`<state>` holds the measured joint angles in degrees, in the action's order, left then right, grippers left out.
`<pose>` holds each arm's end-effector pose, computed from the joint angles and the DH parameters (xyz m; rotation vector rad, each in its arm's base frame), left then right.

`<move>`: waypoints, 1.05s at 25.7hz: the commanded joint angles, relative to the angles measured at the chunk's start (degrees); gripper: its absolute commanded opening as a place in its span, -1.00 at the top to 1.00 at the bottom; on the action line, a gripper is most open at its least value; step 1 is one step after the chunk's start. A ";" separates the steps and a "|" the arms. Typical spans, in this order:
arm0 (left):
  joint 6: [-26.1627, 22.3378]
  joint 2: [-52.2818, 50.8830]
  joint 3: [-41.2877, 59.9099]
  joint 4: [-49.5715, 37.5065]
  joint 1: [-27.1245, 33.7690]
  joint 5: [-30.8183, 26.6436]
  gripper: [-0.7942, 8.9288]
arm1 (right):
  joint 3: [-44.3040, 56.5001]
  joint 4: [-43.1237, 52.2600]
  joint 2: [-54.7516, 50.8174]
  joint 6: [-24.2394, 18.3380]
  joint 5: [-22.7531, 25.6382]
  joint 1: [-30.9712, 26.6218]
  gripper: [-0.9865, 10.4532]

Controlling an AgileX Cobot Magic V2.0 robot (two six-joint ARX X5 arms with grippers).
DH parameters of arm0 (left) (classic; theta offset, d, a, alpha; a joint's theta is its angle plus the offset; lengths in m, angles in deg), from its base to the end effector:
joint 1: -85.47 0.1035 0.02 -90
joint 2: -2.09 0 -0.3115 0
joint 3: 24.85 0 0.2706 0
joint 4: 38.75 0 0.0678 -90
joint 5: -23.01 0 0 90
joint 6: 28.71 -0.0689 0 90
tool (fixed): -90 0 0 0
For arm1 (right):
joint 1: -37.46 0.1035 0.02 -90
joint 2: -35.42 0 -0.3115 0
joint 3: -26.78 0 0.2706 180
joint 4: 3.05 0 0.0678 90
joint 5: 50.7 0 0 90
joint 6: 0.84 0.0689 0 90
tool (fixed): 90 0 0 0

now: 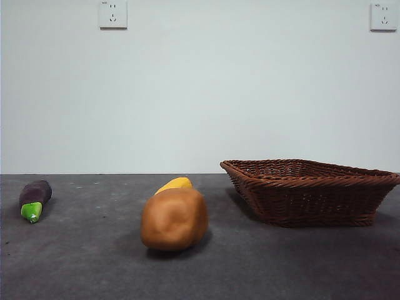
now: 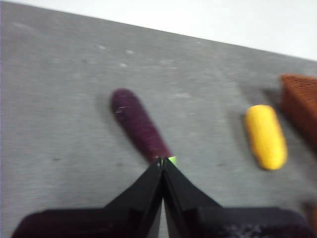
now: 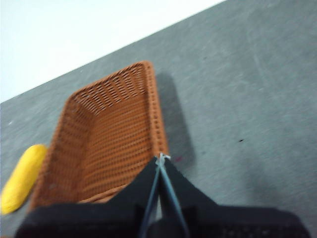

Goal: Help me put the vegetables on the table into the basket

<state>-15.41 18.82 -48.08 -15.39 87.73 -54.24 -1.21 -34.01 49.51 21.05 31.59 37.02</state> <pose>0.1203 -0.0105 0.1846 -0.2683 0.3122 -0.1471 0.1107 0.0084 0.2044 0.3999 0.3178 0.0677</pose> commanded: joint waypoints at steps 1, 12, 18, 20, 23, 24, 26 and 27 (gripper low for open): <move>6.73 5.57 -4.44 1.18 0.17 5.66 0.85 | -6.27 -3.50 6.21 2.12 -3.28 0.00 0.84; 5.99 25.83 -25.81 6.08 -0.44 13.18 0.85 | -34.29 -21.29 37.27 -2.10 -12.13 0.04 0.83; -1.79 35.71 -36.04 18.10 -0.44 13.20 0.85 | -47.15 -25.92 57.27 -8.09 -12.31 0.07 0.35; -4.22 38.56 -38.05 22.82 -0.44 13.22 0.85 | -51.01 -27.34 64.04 -10.56 -12.31 0.07 0.02; -5.03 41.48 -38.49 26.64 -0.44 13.18 0.85 | -56.50 -29.33 73.33 -14.05 -12.28 0.07 -0.01; -5.03 42.23 -38.49 27.34 -0.44 13.11 0.85 | -58.60 -30.03 76.43 -15.28 -12.28 0.07 -0.01; -5.01 43.34 -38.49 28.72 -0.44 13.14 0.85 | -62.73 -30.80 82.14 -17.46 -12.26 0.07 0.00; -5.01 43.78 -38.49 29.05 -0.44 13.14 0.85 | -64.70 -31.17 84.80 -18.18 -12.31 0.07 0.00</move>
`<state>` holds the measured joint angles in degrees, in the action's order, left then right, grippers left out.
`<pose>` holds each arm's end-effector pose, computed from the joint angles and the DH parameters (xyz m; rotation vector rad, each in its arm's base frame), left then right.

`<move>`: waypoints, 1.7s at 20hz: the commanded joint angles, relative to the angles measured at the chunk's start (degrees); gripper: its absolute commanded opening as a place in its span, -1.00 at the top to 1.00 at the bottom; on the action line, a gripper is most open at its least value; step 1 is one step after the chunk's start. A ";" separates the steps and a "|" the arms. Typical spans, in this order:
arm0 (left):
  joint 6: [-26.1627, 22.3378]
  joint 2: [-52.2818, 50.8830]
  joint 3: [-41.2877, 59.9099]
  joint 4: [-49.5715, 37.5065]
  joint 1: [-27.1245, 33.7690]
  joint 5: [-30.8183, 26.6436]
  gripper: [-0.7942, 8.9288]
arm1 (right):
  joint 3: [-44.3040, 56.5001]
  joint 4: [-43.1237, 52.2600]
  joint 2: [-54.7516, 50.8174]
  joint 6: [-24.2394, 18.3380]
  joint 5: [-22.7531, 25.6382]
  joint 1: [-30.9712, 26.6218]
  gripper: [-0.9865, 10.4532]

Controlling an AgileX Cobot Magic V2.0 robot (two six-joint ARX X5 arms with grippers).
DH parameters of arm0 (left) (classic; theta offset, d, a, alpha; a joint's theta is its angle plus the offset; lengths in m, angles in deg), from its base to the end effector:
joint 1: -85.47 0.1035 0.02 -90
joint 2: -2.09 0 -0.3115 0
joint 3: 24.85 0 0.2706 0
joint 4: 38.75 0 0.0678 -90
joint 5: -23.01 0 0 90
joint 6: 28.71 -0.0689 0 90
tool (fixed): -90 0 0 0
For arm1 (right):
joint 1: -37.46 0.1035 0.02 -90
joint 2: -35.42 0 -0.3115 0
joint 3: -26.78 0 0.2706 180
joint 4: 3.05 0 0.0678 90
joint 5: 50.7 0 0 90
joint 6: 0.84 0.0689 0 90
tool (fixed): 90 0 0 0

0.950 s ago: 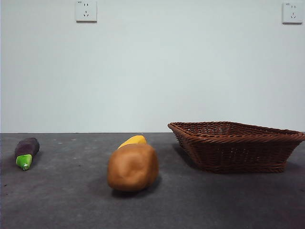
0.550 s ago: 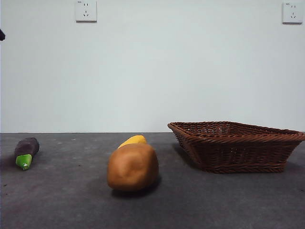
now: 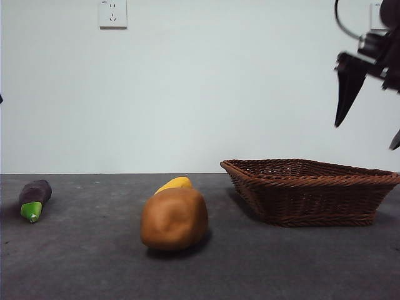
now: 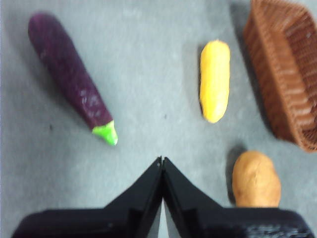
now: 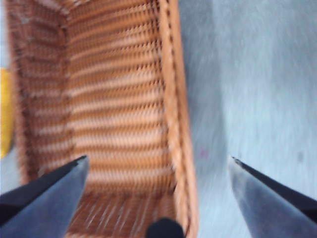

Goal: Help me put the vegetables on the table into the basket

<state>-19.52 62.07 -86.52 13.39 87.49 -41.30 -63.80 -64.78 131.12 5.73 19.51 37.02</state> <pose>0.2183 -0.0222 0.2810 -0.3605 0.8923 -0.3170 0.3728 0.0205 0.2674 0.3065 1.1717 0.2324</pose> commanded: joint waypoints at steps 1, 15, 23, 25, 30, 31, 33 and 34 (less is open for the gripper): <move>-0.92 0.87 -0.04 0.44 -0.20 0.20 0.84 | -4.11 -0.96 5.66 -3.61 -0.22 0.07 0.00; -2.40 1.05 -0.04 3.23 -0.24 0.20 0.84 | -20.17 -9.86 24.63 -7.45 -0.28 0.90 0.18; -2.38 1.09 -0.02 2.51 -0.24 0.20 0.85 | -20.22 -10.91 25.35 -8.76 -0.37 2.54 0.86; -2.38 1.22 -0.04 2.49 -0.24 0.28 0.85 | -20.22 -11.58 25.35 -9.51 -0.17 2.54 0.86; -2.40 7.56 -3.06 3.65 -2.21 3.26 0.84 | -21.38 -14.67 24.24 -9.20 -1.44 1.33 0.86; -2.40 10.27 -5.05 4.04 -3.50 3.04 0.82 | -21.42 -15.45 23.04 -9.20 -2.08 0.61 0.86; -2.38 15.52 -9.05 4.35 -5.92 2.47 0.63 | -21.42 -16.76 20.28 -9.22 -2.14 -0.50 0.86; -2.36 18.36 -11.21 4.44 -7.34 2.34 0.48 | -21.42 -17.16 18.64 -9.38 -2.05 -0.94 0.86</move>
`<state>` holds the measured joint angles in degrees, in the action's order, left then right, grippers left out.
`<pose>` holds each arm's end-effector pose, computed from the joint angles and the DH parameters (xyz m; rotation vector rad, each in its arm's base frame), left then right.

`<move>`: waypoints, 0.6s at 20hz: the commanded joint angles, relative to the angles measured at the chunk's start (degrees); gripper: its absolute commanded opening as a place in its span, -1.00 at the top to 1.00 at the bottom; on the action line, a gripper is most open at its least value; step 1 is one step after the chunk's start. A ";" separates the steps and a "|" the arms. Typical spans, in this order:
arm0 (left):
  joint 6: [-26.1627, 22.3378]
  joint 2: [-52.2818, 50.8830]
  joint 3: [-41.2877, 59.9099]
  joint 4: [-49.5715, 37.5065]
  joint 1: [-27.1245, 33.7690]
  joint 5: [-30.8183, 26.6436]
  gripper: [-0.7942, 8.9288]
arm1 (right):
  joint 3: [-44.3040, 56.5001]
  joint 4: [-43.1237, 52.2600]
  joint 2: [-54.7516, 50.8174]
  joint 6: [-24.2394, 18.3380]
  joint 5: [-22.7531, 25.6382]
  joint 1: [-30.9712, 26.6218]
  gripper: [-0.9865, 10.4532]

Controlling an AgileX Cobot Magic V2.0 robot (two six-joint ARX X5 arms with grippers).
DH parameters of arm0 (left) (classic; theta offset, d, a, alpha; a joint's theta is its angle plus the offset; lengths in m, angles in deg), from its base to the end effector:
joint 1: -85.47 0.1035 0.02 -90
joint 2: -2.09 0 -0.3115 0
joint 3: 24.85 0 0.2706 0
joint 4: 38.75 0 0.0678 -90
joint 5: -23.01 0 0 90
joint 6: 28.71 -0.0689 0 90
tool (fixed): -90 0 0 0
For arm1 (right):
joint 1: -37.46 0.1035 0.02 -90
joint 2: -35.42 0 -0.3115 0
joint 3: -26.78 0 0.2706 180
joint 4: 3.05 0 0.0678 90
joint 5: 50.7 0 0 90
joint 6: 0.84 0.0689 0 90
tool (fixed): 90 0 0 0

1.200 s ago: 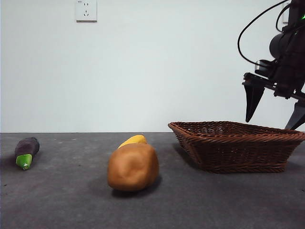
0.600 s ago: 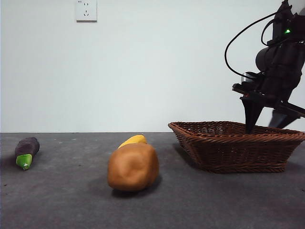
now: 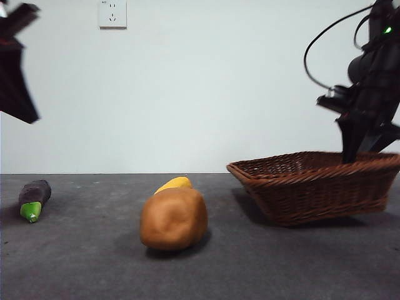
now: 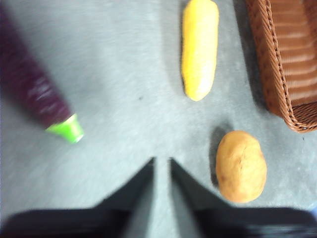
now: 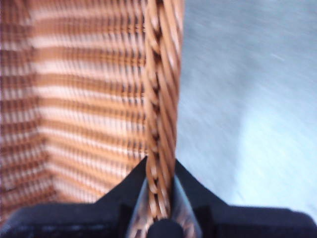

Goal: Help me put the vegetables on the table into the basket

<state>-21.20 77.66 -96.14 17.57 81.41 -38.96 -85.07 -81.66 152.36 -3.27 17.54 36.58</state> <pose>0.2724 -0.0518 0.2729 -0.3382 1.0815 -0.4380 0.4455 0.0187 0.2262 0.2536 1.4311 0.3271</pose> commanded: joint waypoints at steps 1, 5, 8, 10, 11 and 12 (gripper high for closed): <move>-0.68 5.53 -3.82 0.26 -2.91 -0.07 0.36 | -0.15 -0.28 -4.24 -0.44 0.22 -1.03 0.86; -1.25 17.20 -15.10 0.48 -9.86 -2.71 -0.14 | -0.15 -0.98 -10.10 -0.35 0.39 -1.88 0.86; -2.23 25.83 -24.94 1.77 -15.15 -6.95 -0.16 | -0.15 -1.90 -13.35 -0.37 0.55 -1.86 0.86; -2.49 31.63 -31.98 4.20 -18.18 -11.50 -0.27 | -0.15 -3.13 -15.08 -0.37 0.61 -1.86 0.86; -3.26 34.34 -35.39 5.68 -19.61 -13.62 -0.35 | -0.15 -3.54 -15.91 -0.35 0.79 -1.86 0.86; -3.58 36.44 -37.86 6.78 -20.57 -15.63 -0.35 | -0.15 -3.91 -16.63 -0.33 0.85 -1.86 0.86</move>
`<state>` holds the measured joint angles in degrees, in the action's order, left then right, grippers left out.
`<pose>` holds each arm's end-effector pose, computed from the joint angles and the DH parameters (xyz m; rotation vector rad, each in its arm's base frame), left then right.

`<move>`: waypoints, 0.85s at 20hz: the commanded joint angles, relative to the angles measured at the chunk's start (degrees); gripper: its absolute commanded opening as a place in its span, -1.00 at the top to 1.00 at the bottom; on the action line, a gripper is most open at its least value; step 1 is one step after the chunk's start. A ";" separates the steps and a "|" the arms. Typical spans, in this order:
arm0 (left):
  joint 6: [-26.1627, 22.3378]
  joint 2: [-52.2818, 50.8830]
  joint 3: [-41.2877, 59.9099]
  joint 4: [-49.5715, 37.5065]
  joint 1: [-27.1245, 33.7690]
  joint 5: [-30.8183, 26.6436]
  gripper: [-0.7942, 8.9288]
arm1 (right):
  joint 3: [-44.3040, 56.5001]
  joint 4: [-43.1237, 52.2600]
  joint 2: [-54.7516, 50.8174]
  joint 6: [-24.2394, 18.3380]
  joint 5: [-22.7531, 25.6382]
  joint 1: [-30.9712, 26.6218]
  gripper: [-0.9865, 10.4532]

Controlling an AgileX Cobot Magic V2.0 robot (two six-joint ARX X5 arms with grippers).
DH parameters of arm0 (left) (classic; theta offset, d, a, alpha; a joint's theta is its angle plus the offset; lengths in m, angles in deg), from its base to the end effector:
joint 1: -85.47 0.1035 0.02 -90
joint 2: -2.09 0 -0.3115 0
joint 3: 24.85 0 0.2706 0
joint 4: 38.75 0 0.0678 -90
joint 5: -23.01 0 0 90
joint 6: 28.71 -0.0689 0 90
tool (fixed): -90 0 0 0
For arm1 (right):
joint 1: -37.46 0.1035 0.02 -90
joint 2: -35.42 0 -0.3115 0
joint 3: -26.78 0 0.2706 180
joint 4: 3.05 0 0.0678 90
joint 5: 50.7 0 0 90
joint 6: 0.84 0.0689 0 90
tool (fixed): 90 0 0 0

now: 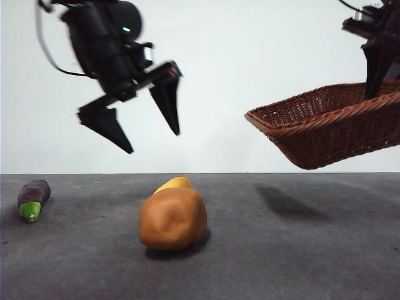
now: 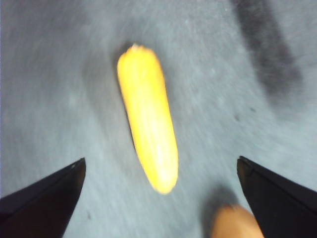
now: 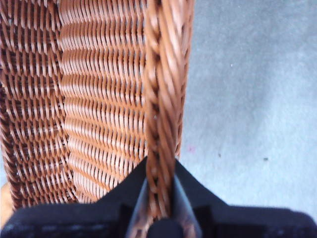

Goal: Help me put the vegetables on the table into the basket

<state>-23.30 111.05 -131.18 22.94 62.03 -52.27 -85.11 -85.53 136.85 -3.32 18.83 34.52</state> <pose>0.4057 -0.1950 0.2645 0.0057 1.1647 -0.5390 0.3894 0.0041 0.3321 0.2185 1.2280 0.2909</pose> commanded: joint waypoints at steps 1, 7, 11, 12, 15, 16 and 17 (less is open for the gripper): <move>-1.92 5.25 -5.57 2.93 -2.16 -4.55 -0.35 | -0.11 -0.28 -1.95 -0.15 -0.39 0.20 0.86; -2.32 13.33 -10.99 4.66 -4.42 -7.48 -0.33 | -0.11 -1.62 -5.90 -0.17 0.02 0.20 0.86; -1.36 15.47 -10.99 2.75 -4.35 -7.48 -0.32 | -0.11 -2.56 -6.99 -0.66 0.55 0.20 0.86; -1.11 15.72 -10.99 2.43 -4.35 -7.45 -0.32 | -0.11 -2.54 -7.10 -0.70 0.55 0.20 0.86; -1.09 16.72 -10.99 1.60 -4.37 -7.41 -0.32 | -0.11 -2.58 -7.10 -0.79 0.55 0.20 0.86; -1.11 16.92 -10.99 1.46 -4.35 -7.45 -0.32 | -0.11 -2.58 -7.13 -0.81 0.55 0.20 0.86; -1.11 17.07 -10.99 1.09 -4.37 -7.48 -0.32 | -0.11 -2.56 -7.10 -0.87 0.55 0.20 0.86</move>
<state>-25.00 126.90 -142.24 24.28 57.66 -59.84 -85.14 -88.41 130.16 -3.71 19.88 34.52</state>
